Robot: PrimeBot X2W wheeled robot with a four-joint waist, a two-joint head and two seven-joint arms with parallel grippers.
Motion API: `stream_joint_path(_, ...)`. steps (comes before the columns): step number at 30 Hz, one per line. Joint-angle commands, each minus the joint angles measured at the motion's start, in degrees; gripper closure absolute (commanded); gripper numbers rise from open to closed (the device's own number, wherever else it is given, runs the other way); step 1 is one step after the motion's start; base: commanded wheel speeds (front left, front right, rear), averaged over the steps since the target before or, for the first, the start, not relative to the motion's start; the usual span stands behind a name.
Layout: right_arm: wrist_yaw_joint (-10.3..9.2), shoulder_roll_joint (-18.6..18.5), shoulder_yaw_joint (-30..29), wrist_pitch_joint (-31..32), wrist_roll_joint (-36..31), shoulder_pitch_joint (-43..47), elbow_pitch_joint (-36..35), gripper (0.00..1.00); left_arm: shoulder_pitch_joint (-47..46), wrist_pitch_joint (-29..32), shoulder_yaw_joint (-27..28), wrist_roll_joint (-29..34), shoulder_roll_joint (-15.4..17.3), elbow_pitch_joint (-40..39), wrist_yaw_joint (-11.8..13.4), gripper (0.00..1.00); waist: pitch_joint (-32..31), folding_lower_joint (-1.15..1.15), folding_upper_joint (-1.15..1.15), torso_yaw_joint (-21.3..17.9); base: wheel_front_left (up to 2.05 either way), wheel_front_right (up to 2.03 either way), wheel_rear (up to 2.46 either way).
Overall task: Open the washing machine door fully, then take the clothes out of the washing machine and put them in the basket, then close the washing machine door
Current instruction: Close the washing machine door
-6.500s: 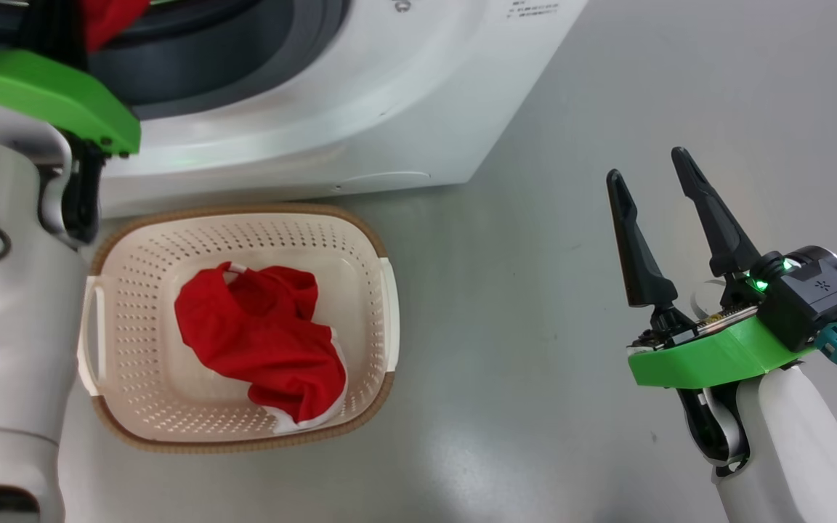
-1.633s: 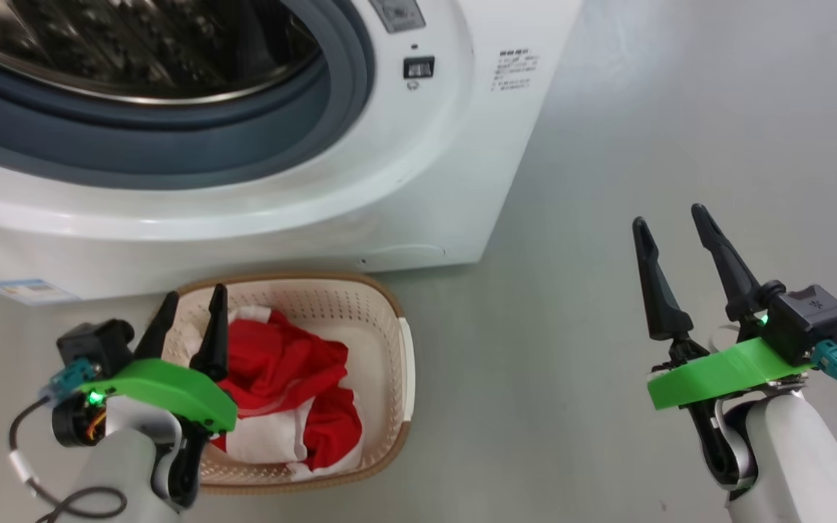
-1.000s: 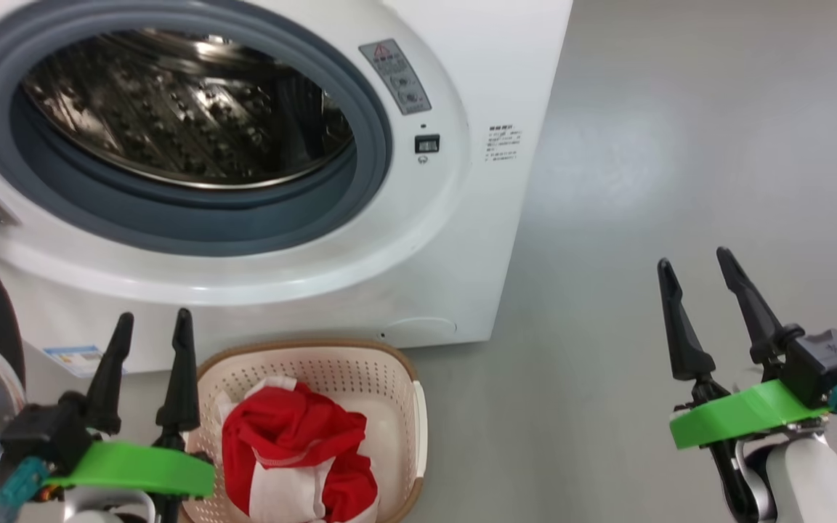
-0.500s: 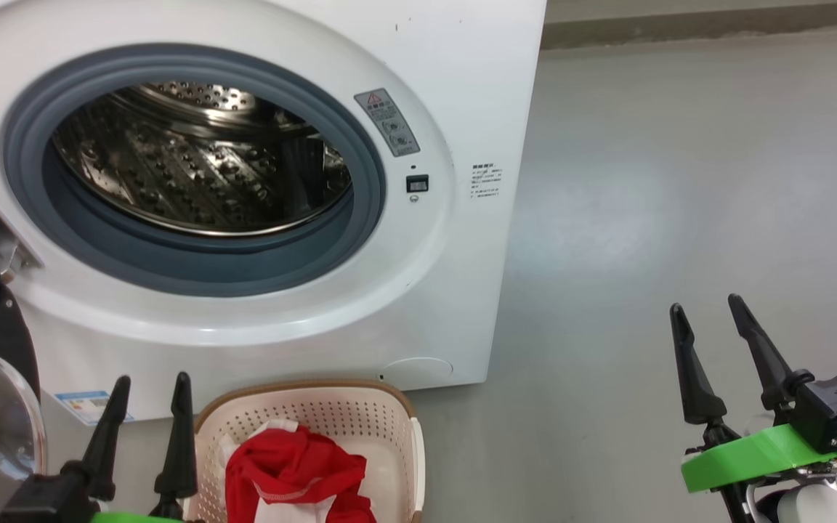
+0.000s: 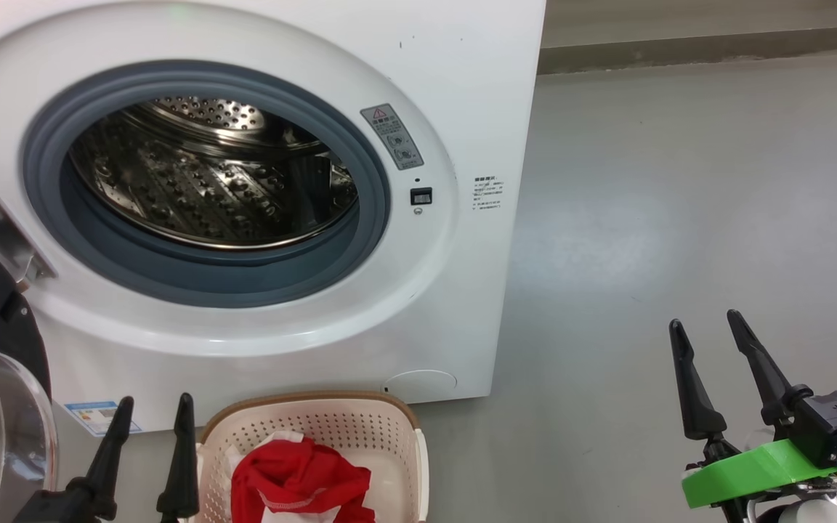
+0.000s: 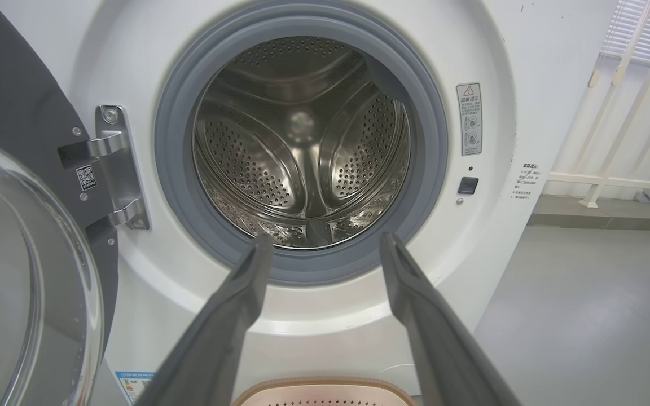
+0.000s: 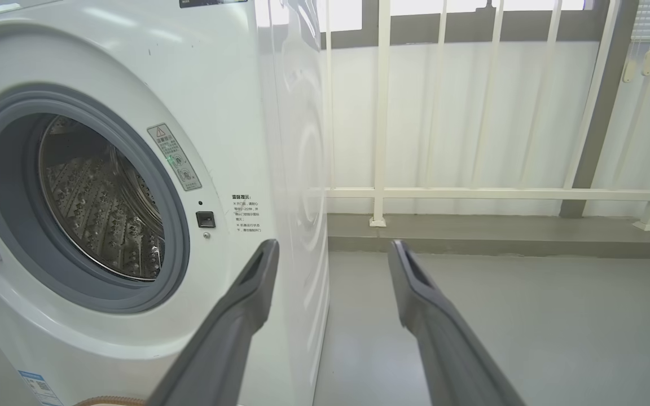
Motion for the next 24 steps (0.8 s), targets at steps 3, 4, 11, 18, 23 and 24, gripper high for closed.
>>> stream_joint_path(3,0.35,-0.2,1.4,-0.4,-0.8,-0.6,-1.5,0.00,-0.4,-0.7,1.7,0.1,1.1,-1.2,0.4,0.00,-0.1,0.00,0.00,0.2,-0.13,0.13,0.00)
stream_joint_path(4,0.35,-0.2,1.4,-0.4,-0.9,-0.6,-1.5,0.00,-0.4,-0.7,1.7,0.3,1.2,-1.2,0.6,0.00,-0.1,0.00,0.00,0.2,-0.40,0.40,0.00)
stream_joint_path(11,0.35,-0.2,1.4,-0.4,-0.9,-0.7,-1.2,0.00,-0.5,-0.7,1.1,0.5,1.5,-1.2,0.9,0.00,0.1,0.00,0.00,0.1,-0.95,0.95,0.00)
stream_joint_path(18,0.35,-0.2,1.5,-0.4,-0.5,-0.8,-1.1,0.00,-0.7,-0.7,0.7,0.0,1.6,-1.4,0.8,0.00,0.3,0.00,0.00,0.1,-1.87,1.87,0.00)
stream_joint_path(23,0.35,-0.2,1.6,-0.4,-0.4,-0.8,-0.8,0.00,-0.7,-0.7,0.4,-0.2,2.0,-1.7,0.6,0.00,0.3,0.00,0.00,0.2,-1.79,1.79,0.00)
stream_joint_path(24,0.35,-0.2,1.6,-0.4,-0.4,-0.9,-0.7,0.00,-0.7,-0.7,0.3,-0.1,2.1,-1.7,0.6,0.00,0.3,0.00,0.00,0.2,-1.44,1.44,0.00)
